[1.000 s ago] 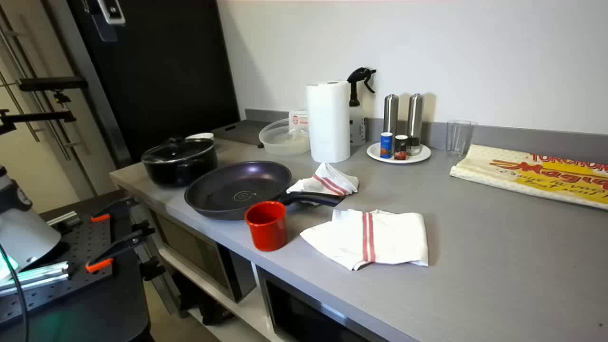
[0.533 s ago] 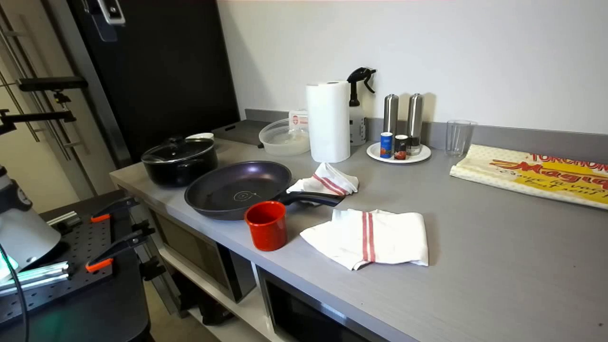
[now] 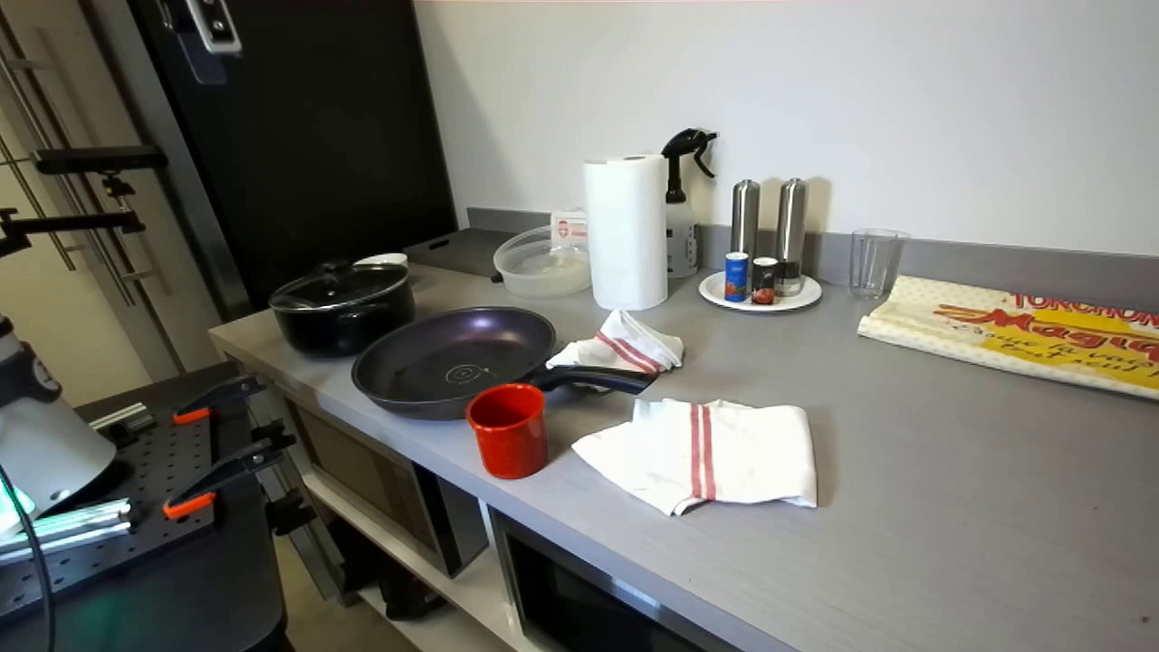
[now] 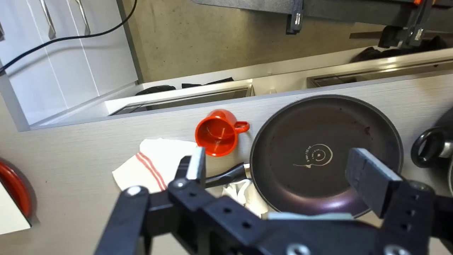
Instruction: Use the towel on the left to wipe the black pan
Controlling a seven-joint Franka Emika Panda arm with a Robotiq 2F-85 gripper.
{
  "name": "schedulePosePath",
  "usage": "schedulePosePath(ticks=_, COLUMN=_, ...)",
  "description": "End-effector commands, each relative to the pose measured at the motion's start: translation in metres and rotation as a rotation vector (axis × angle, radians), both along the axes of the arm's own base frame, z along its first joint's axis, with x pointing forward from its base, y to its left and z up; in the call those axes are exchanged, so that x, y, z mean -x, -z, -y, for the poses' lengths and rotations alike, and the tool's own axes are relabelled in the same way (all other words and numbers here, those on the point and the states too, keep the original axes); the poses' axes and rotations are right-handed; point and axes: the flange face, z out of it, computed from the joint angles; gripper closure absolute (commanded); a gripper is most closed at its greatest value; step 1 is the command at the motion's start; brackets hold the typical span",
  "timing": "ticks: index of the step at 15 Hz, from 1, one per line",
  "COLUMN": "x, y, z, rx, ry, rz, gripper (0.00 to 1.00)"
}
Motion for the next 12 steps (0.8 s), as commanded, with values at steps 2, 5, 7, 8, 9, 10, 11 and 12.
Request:
schedulePosePath(ticks=2, x=0.008, y=0.035, z=0.023, rx=0.019, ry=-0.005, rz=0.031, gripper=0.0)
schedulePosePath(ticks=5, x=0.012, y=0.068, z=0.049, rx=0.036, ry=-0.008, rz=0.044, gripper=0.0)
schedulePosePath(ticks=7, x=0.017, y=0.087, z=0.067, rx=0.052, ry=-0.021, rz=0.062, gripper=0.0)
schedulePosePath(ticks=8, x=0.012, y=0.086, z=0.082, rx=0.062, ry=-0.024, rz=0.074, gripper=0.0)
schedulePosePath(ticks=9, x=0.015, y=0.096, z=0.092, rx=0.065, ry=-0.026, rz=0.082, gripper=0.0)
schedulePosePath(ticks=10, x=0.017, y=0.101, z=0.103, rx=0.072, ry=-0.03, rz=0.1, gripper=0.0)
schedulePosePath(ticks=11, x=0.02, y=0.109, z=0.115, rx=0.078, ry=-0.031, rz=0.113, gripper=0.0)
schedulePosePath(ticks=12, x=0.022, y=0.117, z=0.127, rx=0.085, ry=-0.036, rz=0.122, gripper=0.0)
